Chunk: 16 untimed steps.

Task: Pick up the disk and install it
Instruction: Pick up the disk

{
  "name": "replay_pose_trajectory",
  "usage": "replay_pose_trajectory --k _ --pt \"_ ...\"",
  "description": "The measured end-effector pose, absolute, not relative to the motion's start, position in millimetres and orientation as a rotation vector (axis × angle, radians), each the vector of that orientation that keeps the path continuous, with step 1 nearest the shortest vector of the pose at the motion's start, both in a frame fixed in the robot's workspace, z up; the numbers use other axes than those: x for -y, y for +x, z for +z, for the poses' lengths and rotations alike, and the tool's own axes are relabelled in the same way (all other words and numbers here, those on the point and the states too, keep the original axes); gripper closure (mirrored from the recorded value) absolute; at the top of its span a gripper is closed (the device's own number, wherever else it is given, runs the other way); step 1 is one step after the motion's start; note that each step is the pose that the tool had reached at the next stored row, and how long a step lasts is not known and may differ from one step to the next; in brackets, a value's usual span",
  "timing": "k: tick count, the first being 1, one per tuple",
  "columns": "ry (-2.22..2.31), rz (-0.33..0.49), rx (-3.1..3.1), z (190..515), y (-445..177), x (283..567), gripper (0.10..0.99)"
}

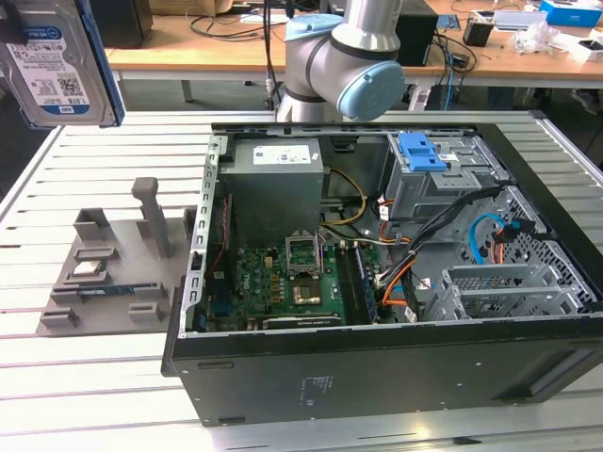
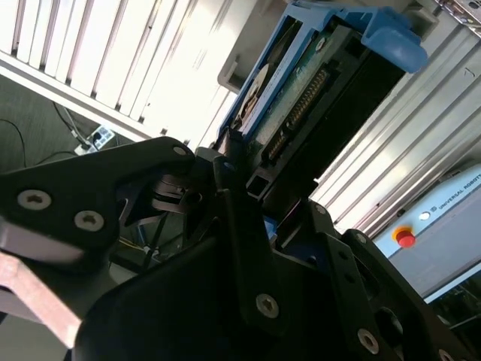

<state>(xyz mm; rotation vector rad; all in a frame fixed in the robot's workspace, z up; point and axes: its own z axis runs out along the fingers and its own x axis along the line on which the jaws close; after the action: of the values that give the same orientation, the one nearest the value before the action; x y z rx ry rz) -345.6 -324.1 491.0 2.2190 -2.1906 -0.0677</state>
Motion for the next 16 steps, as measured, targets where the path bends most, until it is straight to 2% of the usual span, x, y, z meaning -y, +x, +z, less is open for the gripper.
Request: replay_pose_trajectory --k 10,16 --pt "2.219 -0.068 2.191 530 -346 324 0.722" --pt "2.219 -0.068 2.191 532 -346 324 0.722"
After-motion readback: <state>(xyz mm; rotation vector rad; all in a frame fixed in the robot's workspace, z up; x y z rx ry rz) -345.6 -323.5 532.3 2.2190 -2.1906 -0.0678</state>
